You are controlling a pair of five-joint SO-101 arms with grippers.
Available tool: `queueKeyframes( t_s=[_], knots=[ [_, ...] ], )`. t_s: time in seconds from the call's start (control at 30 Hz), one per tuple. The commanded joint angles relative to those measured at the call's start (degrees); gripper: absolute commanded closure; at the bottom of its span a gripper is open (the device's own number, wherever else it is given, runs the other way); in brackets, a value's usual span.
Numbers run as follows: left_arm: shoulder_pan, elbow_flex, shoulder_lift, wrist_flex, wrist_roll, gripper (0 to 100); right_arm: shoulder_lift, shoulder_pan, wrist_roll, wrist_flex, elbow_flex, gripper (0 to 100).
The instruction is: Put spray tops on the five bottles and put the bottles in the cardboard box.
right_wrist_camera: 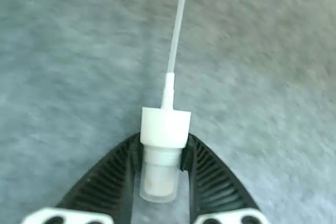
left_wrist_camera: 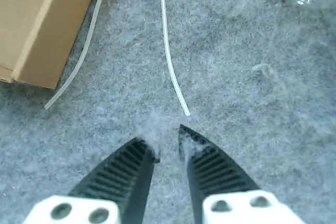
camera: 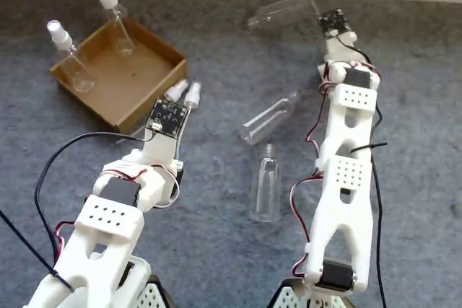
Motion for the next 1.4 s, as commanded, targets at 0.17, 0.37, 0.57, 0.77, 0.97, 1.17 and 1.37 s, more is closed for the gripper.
queueKeyframes(
  t_s=[0.17,0.37,0.57,0.77,0.97,1.17,1.37],
  knots=[
    [-0.6,-0.2,-1.0,-1.1,-0.5,99,-0.7,1.6,-0.5,1.0,-5.8,99.0],
    [-0.6,-0.2,-1.0,-1.1,-0.5,99,-0.7,-2.9,4.0,4.0,-5.8,99.0],
    [-0.6,0.5,-1.5,-1.1,-0.5,99,-1.0,-5.5,9.8,10.2,-5.8,99.0],
    [-0.6,0.5,-1.5,-1.1,-0.6,99,-0.9,-6.0,16.9,10.5,-6.3,99.0],
    [-0.6,0.5,-1.5,-1.1,-0.6,99,-1.2,-3.4,5.4,10.0,-6.4,99.0],
    [-0.6,0.5,-1.5,-1.1,-0.6,99,-1.3,-2.4,-0.7,13.0,-6.4,99.0],
    [-0.6,0.5,-1.5,-1.1,-0.6,99,-5.8,-2.9,-5.6,17.4,-6.4,99.0]
  ],
)
